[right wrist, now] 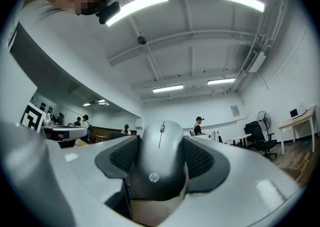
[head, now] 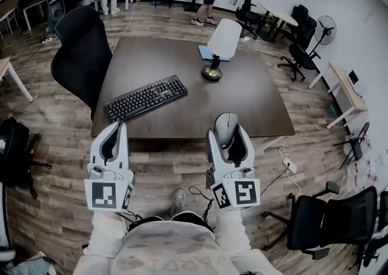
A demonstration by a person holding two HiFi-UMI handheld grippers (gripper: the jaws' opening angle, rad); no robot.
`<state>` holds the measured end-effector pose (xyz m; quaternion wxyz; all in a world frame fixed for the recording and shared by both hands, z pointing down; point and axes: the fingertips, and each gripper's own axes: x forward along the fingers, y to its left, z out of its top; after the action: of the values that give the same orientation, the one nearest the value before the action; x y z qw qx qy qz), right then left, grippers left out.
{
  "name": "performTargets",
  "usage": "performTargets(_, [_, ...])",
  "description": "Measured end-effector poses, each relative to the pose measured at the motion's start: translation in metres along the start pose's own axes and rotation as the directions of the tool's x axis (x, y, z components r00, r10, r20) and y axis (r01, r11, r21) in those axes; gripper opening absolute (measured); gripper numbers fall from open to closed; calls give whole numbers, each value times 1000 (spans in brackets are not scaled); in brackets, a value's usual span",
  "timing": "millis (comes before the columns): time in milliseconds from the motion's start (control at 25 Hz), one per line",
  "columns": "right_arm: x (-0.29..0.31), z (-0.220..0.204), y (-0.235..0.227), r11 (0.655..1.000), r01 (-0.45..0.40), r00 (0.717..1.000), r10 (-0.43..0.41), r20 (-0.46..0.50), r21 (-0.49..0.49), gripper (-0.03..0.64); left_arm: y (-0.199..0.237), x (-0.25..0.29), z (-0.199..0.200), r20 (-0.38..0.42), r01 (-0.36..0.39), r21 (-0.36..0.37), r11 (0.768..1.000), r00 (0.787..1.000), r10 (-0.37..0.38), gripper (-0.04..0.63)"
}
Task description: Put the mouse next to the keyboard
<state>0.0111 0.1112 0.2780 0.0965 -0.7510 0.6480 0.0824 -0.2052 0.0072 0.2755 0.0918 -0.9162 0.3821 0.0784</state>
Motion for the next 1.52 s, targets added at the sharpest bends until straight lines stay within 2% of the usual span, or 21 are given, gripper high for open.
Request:
performTargets(760, [116, -27, -100, 995, -94, 996, 95, -5, 25, 302, -24, 135, -25, -3, -75, 23, 997, 997, 76, 6])
performTargets(1160, [148, -48, -147, 988, -143, 989, 144, -18, 56, 301, -50, 178, -37, -8, -116, 35, 993, 993, 116, 6])
performTargets(1520, [171, -65, -160, 983, -158, 986, 162, -35, 93, 301, -49, 197, -51, -46, -132, 55, 990, 990, 134, 6])
